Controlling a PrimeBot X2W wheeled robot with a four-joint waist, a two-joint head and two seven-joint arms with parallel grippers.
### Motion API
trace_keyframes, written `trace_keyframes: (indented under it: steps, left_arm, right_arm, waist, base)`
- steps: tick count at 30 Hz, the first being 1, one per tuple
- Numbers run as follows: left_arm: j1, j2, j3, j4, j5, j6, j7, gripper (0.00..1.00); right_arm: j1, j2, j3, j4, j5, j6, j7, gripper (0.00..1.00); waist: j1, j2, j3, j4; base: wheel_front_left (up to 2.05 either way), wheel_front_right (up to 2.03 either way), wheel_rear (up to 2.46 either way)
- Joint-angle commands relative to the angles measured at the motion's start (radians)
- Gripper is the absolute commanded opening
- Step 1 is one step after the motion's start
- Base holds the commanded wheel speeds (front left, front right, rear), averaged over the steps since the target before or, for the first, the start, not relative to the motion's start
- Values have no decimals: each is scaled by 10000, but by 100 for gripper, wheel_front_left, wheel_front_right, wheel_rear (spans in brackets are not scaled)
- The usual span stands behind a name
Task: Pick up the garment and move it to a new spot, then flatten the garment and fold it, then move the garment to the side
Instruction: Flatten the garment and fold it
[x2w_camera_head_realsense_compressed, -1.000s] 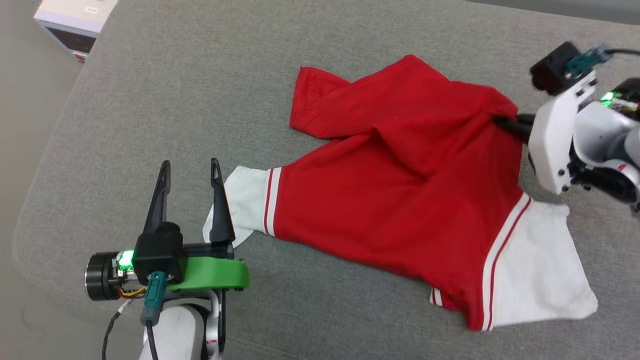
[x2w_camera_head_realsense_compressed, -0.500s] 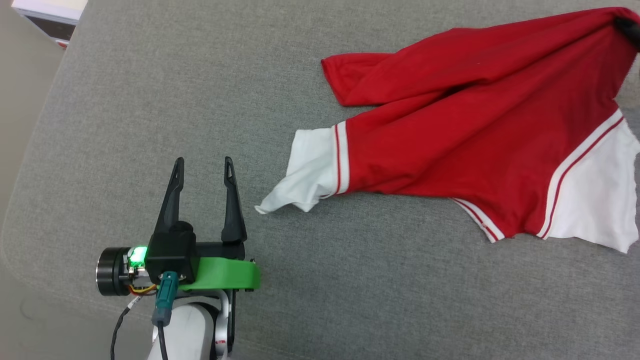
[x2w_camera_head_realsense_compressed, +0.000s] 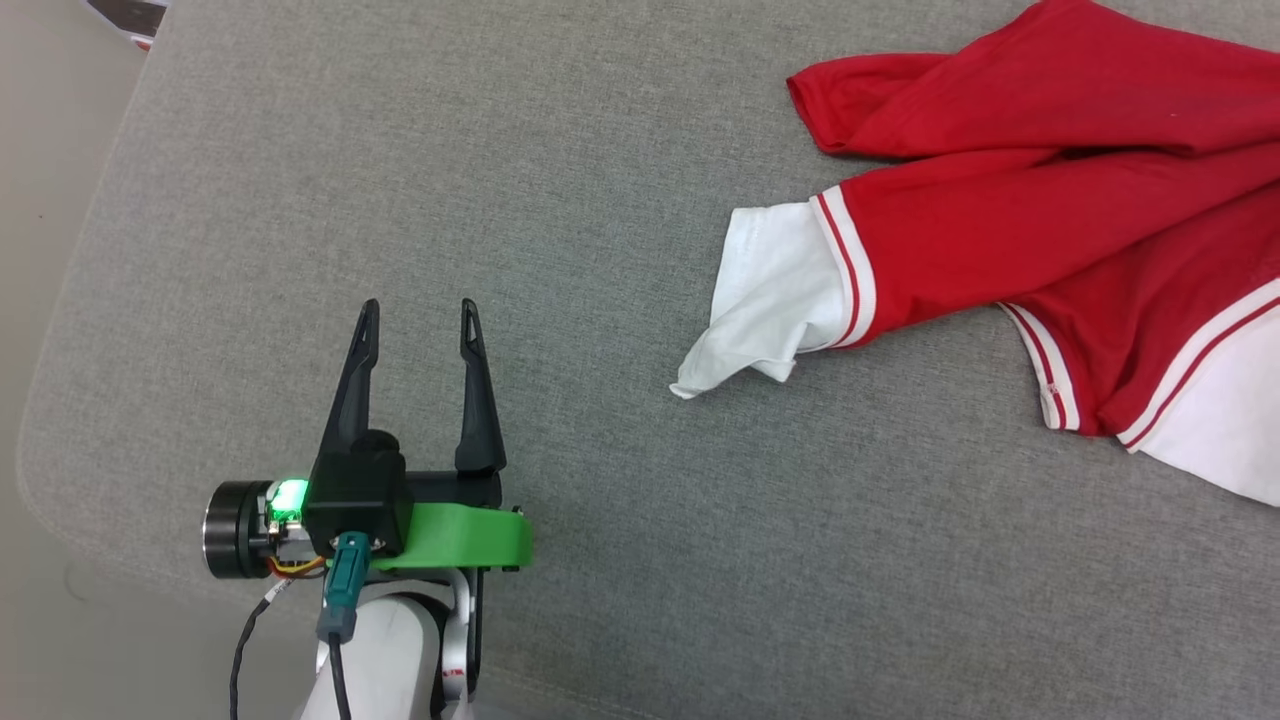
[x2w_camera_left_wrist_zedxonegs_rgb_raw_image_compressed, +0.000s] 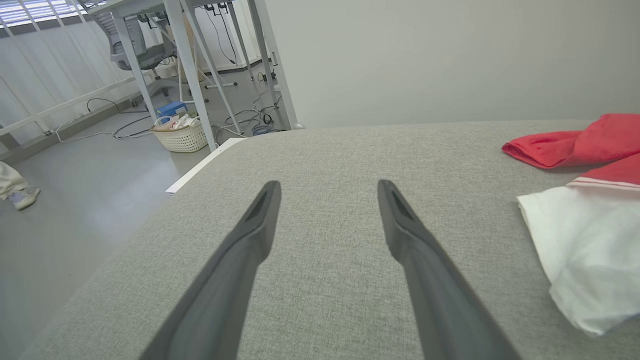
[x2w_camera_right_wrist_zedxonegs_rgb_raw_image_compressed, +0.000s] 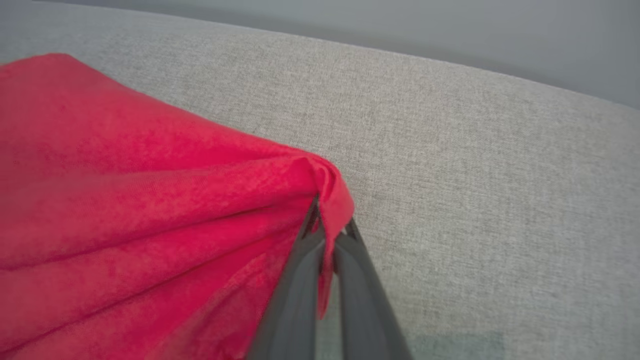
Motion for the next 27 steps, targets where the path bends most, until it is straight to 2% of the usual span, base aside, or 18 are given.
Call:
trace_keyframes:
  steps: [1,2,3,11,16,21,27]
  left_arm:
    - [-111,-61,17,25,-4,39,-57,100]
    - [-100,-61,19,40,1,35,-57,100]
    - [-95,-62,24,52,8,29,-57,100]
    - [210,-21,124,154,130,-3,-57,100]
    - [588,155,239,153,209,-20,-57,100]
    - [971,294,327,109,233,-10,-57,100]
    - [1165,329,295,109,248,-29,-57,100]
  right_arm:
    - [173,110,-38,27,-26,-7,-242,25]
    - [205,126,-39,-14,-34,-7,-402,51]
    - [240,120,-71,-86,-52,-7,-698,100]
    - [1223,-99,-471,-1012,-298,-7,-3229,100]
    - [2081,-254,-805,-2358,-407,-7,-4002,100]
    - [3005,-696,-1215,-4517,-518,-7,-3308,100]
    - [4256,-1649,-1611,-7196,-2,-7,-699,100]
  waist:
    - [-1,0,-100,-77]
    - [-1,0,-145,-102]
    - [-1,0,-217,-133]
    - [-1,0,-1132,-450]
    - [-1,0,-1720,-775]
    - [-1,0,-2127,-1081]
    - [-1,0,-2314,-1265]
  base:
    - [0,0,0]
    - [0,0,0]
    - [0,0,0]
    - [0,0,0]
    - [0,0,0]
    - [0,0,0]
    - [0,0,0]
